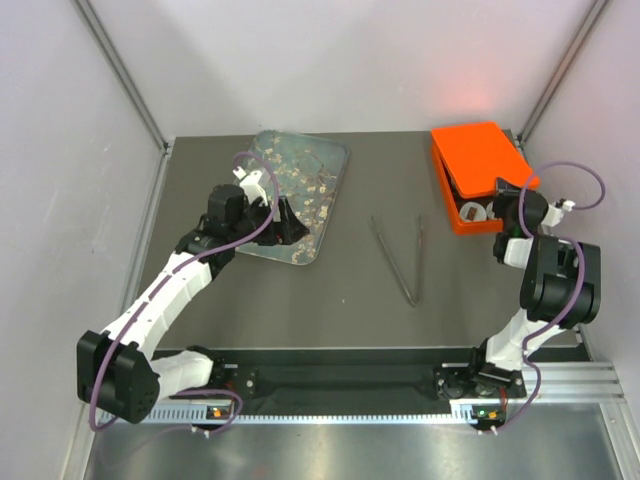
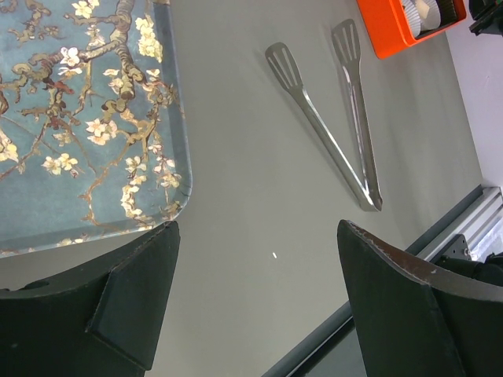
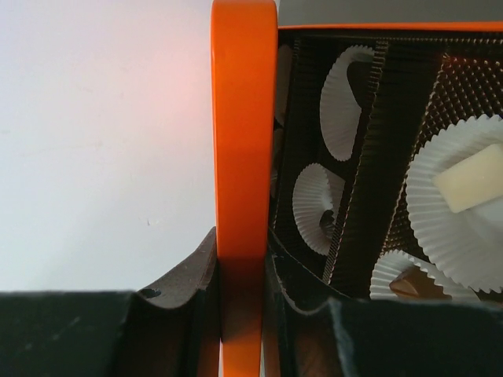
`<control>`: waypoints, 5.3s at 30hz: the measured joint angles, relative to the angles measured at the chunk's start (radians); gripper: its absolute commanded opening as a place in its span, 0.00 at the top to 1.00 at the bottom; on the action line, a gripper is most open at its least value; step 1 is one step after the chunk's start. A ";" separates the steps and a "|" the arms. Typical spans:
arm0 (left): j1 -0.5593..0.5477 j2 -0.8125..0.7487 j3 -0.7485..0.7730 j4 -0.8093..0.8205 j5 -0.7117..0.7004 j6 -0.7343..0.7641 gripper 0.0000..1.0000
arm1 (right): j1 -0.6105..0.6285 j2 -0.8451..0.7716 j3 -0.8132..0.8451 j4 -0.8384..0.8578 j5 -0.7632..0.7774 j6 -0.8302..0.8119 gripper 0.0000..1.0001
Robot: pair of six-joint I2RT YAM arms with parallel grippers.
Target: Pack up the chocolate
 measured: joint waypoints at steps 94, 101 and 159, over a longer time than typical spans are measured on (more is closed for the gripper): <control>0.000 -0.050 -0.007 0.001 -0.004 0.000 0.14 | 0.345 0.243 0.905 -1.108 -0.008 -1.540 0.21; 0.000 -0.050 -0.007 0.001 -0.011 0.000 0.13 | 0.356 0.311 0.906 -1.106 0.076 -1.585 0.23; 0.000 -0.064 -0.020 0.002 -0.025 -0.001 0.14 | 0.173 0.028 0.553 -1.151 0.047 -1.314 0.50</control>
